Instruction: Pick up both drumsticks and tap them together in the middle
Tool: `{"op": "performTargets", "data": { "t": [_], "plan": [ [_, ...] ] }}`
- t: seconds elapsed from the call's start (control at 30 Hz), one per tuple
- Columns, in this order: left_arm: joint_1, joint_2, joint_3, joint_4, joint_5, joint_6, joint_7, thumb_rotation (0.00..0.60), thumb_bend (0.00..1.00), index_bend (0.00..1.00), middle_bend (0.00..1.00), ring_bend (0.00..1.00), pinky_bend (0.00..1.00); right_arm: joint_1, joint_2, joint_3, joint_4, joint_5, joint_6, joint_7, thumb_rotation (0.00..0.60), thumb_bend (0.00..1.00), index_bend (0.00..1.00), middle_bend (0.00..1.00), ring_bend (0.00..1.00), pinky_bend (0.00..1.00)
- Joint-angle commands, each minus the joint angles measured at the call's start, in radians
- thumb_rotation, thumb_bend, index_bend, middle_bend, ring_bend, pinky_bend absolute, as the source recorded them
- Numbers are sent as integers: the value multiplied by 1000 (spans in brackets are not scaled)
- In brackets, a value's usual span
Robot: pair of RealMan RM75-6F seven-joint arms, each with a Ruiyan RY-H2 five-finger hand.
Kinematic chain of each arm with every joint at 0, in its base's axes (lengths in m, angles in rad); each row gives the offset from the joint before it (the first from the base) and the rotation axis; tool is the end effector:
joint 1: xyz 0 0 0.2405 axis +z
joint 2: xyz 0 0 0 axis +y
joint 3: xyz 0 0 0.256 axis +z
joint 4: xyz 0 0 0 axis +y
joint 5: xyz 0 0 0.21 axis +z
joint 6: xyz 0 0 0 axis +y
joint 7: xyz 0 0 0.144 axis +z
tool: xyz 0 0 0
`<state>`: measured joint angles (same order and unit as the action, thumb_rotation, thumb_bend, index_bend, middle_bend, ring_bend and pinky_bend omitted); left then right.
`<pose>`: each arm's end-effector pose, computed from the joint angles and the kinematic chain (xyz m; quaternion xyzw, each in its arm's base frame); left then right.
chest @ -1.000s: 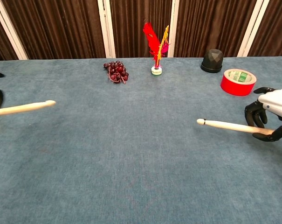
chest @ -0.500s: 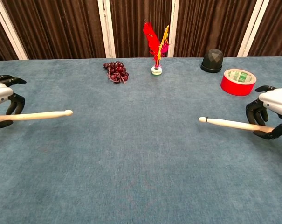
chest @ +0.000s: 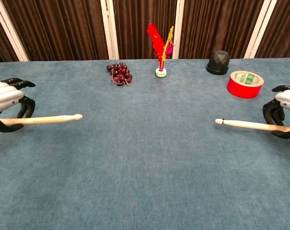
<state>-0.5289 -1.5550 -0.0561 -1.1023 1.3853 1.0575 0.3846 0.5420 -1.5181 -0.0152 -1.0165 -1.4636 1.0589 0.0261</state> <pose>-0.2825 0.3233 0.0142 -0.7772 -0.2269 -0.2355 0.5375 -0.3031 -0.3241 0.0294 0.7615 -0.3181 0.2927 0.4829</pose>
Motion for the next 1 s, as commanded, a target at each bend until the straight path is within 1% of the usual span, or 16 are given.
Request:
{"op": "performTargets", "data": {
  "t": [0.03, 0.2, 0.27, 0.33, 0.47, 0.57, 0.67, 0.73, 0.87, 0.93, 1.0],
  "plan": [
    [0, -14, -8, -5, -13, -1, 10, 600, 472, 508, 515, 42, 0, -3, 0, -1, 16, -3, -9, 17, 600, 501, 682, 610, 472, 15],
    [-7, -40, -17, -14, -33, -6, 52, 600, 472, 502, 515, 42, 0, -4, 0, -5, 40, -14, -21, 37, 600, 496, 663, 588, 460, 16],
    [-11, -50, -23, -20, -42, -11, 62, 600, 470, 494, 515, 42, 0, -4, 1, -6, 45, -15, -25, 42, 600, 457, 628, 560, 444, 13],
    [-16, -62, -30, -25, -55, -16, 70, 600, 466, 469, 514, 42, 0, -4, 2, -4, 47, -12, -35, 44, 600, 409, 566, 521, 423, 9],
    [-25, -78, -37, -39, -74, -26, 106, 600, 459, 419, 501, 37, 0, -4, 10, 4, 28, 5, -59, 34, 600, 349, 450, 457, 397, 4],
    [-29, -80, -41, -58, -86, -25, 132, 600, 459, 373, 473, 32, 0, -7, 18, 11, 9, 20, -69, 5, 600, 315, 380, 415, 381, 4],
    [-29, -71, -44, -80, -96, -23, 151, 600, 457, 321, 407, 18, 0, -11, 27, 20, -22, 43, -83, -23, 600, 286, 309, 376, 361, 4],
    [-27, -61, -45, -97, -106, -23, 163, 600, 456, 300, 358, 6, 0, -12, 35, 25, -42, 64, -103, -47, 600, 266, 269, 348, 340, 4],
    [-15, -14, -44, -155, -125, -13, 187, 600, 456, 284, 307, 0, 0, -16, 61, 46, -98, 111, -118, -103, 600, 263, 262, 344, 337, 3],
    [0, 25, -45, -208, -128, 8, 179, 600, 456, 273, 271, 0, 0, -25, 84, 62, -146, 135, -109, -105, 600, 263, 261, 344, 334, 3],
    [27, 83, -48, -288, -123, 50, 152, 600, 456, 258, 240, 0, 0, -43, 124, 77, -225, 157, -85, -104, 600, 263, 261, 343, 327, 3]
  ]
}}
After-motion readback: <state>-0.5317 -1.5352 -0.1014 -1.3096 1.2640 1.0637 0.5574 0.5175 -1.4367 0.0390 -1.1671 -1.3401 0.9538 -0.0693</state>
